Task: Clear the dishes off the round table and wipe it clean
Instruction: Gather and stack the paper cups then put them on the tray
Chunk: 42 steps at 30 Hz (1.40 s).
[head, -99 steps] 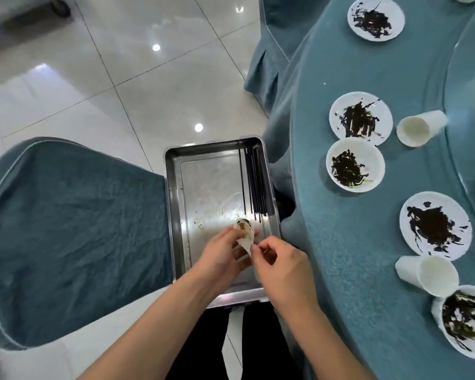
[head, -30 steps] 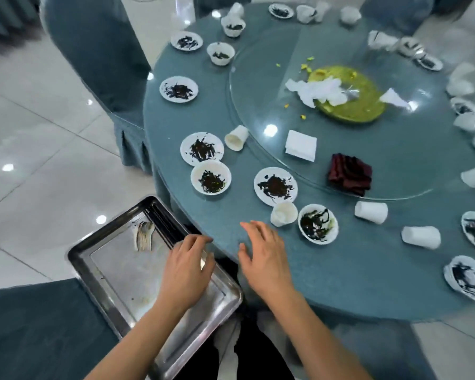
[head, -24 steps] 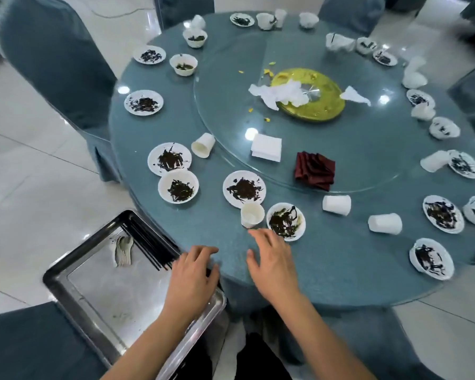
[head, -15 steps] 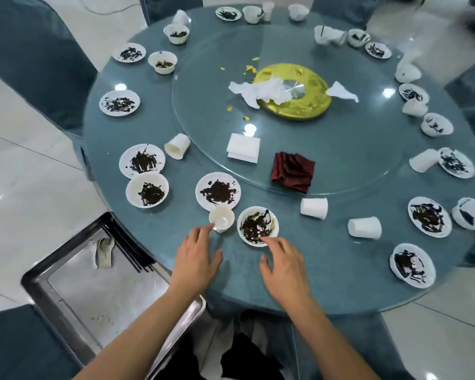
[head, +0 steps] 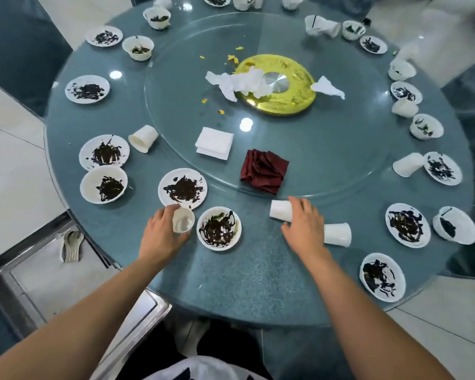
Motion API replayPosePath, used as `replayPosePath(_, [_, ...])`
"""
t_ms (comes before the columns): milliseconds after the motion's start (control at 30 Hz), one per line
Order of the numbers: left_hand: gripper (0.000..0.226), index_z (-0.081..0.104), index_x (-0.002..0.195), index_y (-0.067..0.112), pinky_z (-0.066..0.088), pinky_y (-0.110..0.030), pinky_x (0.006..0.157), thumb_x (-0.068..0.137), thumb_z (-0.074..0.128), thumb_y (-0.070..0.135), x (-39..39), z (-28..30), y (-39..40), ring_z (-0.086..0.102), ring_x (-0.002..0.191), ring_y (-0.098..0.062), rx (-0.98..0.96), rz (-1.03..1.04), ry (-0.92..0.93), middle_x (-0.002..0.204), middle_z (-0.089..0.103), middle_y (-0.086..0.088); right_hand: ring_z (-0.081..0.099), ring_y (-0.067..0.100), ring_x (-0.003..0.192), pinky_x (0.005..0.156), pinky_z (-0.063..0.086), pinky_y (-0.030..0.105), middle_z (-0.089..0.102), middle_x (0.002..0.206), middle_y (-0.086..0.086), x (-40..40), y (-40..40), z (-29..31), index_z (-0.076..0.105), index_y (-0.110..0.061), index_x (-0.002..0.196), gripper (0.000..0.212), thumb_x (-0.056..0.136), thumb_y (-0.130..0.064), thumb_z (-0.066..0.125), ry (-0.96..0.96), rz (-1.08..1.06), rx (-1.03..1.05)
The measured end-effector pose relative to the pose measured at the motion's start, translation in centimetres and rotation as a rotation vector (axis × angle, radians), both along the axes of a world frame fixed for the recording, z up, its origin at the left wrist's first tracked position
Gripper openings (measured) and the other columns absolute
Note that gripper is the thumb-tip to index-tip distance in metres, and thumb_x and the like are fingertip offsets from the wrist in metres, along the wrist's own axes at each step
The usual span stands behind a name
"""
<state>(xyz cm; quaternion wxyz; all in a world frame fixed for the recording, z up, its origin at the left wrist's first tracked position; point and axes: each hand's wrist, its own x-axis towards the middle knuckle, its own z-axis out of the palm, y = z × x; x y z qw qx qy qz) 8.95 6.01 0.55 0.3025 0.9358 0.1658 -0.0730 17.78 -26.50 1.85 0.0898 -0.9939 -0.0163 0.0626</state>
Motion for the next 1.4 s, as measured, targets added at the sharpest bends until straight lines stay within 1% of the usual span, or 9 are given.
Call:
replayPosePath(133, [0.065, 0.049, 0.136, 0.02, 0.043, -0.043, 0.099, 0.081, 0.081, 0.034, -1.3, 1.1, -0.5, 0.055, 0.118, -0.031, -0.073, 0.023, -0.043, 0.129, 0.058, -0.008, 0.05, 0.031, 0.125, 0.1, 0.04, 0.044, 0.049, 0.142, 0.007, 1.8, -1.5, -1.3, 0.04, -0.021, 0.147, 0.075, 0.08, -0.02, 0.072, 0.052, 0.02, -0.077])
replayPosePath(367, [0.067, 0.048, 0.118, 0.023, 0.048, -0.034, 0.094, 0.06, 0.076, 0.042, -5.7, 4.2, -3.7, 0.055, 0.106, -0.015, -0.267, 0.158, -0.064, 0.115, 0.055, 0.005, 0.057, 0.033, 0.113, 0.091, 0.043, 0.043, 0.06, 0.122, 0.009, 0.5, -0.7, -2.1, 0.05, -0.016, 0.128, 0.058, 0.076, -0.023, 0.074, 0.057, 0.036, -0.078])
replayPosePath(567, [0.069, 0.051, 0.125, 0.022, 0.048, -0.033, 0.101, 0.059, 0.071, 0.034, -7.5, 5.5, -6.0, 0.054, 0.112, -0.008, -0.358, 0.012, -0.093, 0.12, 0.047, 0.009, 0.06, 0.029, 0.107, 0.091, 0.048, 0.044, 0.062, 0.116, 0.004, -4.0, 1.0, 0.7, 0.053, -0.021, 0.124, 0.062, 0.07, -0.032, 0.08, 0.048, -0.073, 0.447])
replayPosePath(733, [0.072, 0.053, 0.127, 0.033, 0.049, -0.035, 0.099, 0.059, 0.072, 0.044, -6.9, 5.6, -7.0, 0.058, 0.11, -0.004, -0.42, -0.027, -0.096, 0.123, 0.057, 0.017, 0.06, -0.002, 0.099, 0.086, 0.044, 0.007, 0.056, 0.114, -0.014, -7.0, 2.2, 7.0, 0.055, -0.035, 0.134, 0.068, 0.074, -0.033, 0.087, 0.158, 0.121, 0.804])
replayPosePath(900, [0.074, 0.056, 0.128, 0.035, 0.054, -0.029, 0.093, 0.059, 0.079, 0.047, -5.8, 6.0, -8.0, 0.063, 0.106, 0.0, -0.447, -0.094, -0.099, 0.12, 0.066, 0.021, 0.063, 0.001, 0.097, 0.084, 0.05, 0.016, 0.065, 0.112, -0.017, -7.4, 2.6, 9.5, 0.061, -0.036, 0.119, 0.061, 0.067, -0.044, 0.091, 0.326, 0.225, 0.807])
replayPosePath(1100, [0.063, 0.063, 0.123, 0.031, 0.047, -0.011, 0.087, 0.066, 0.091, 0.035, -5.5, 6.2, -9.7, 0.064, 0.103, 0.003, -0.489, -0.158, -0.119, 0.111, 0.07, 0.022, 0.057, 0.0, 0.108, 0.098, 0.047, 0.025, 0.06, 0.118, -0.018, -7.6, 3.2, 8.1, 0.06, -0.038, 0.126, 0.066, 0.068, -0.063, 0.08, 0.423, 0.317, 0.697])
replayPosePath(1200, [0.067, 0.061, 0.123, 0.036, 0.049, -0.017, 0.09, 0.062, 0.088, 0.043, -5.6, 6.0, -9.8, 0.065, 0.105, -0.002, -0.5, -0.159, -0.129, 0.115, 0.068, 0.025, 0.062, 0.004, 0.1, 0.088, 0.047, 0.018, 0.063, 0.111, -0.009, -6.4, 1.5, 7.3, 0.063, -0.033, 0.124, 0.047, 0.084, -0.055, 0.073, 0.324, 0.147, 0.73])
replayPosePath(1300, [0.066, 0.059, 0.122, 0.039, 0.05, -0.02, 0.089, 0.065, 0.092, 0.034, -5.7, 5.9, -9.6, 0.065, 0.102, 0.001, -0.492, -0.136, -0.128, 0.115, 0.066, 0.029, 0.067, 0.023, 0.092, 0.084, 0.051, 0.034, 0.069, 0.097, 0.002, -3.7, -3.4, 5.1, 0.063, -0.023, 0.118, 0.033, 0.091, -0.041, 0.068, 0.059, -0.221, 0.526])
replayPosePath(1400, [0.066, 0.059, 0.123, 0.038, 0.052, -0.027, 0.092, 0.067, 0.092, 0.027, -6.0, 5.6, -9.5, 0.065, 0.103, -0.003, -0.48, -0.126, -0.127, 0.116, 0.067, 0.025, 0.062, 0.039, 0.109, 0.088, 0.048, 0.045, 0.068, 0.115, 0.019, -2.4, -8.4, 3.2, 0.055, -0.012, 0.131, 0.041, 0.094, -0.03, 0.06, 0.015, -0.572, 0.348])
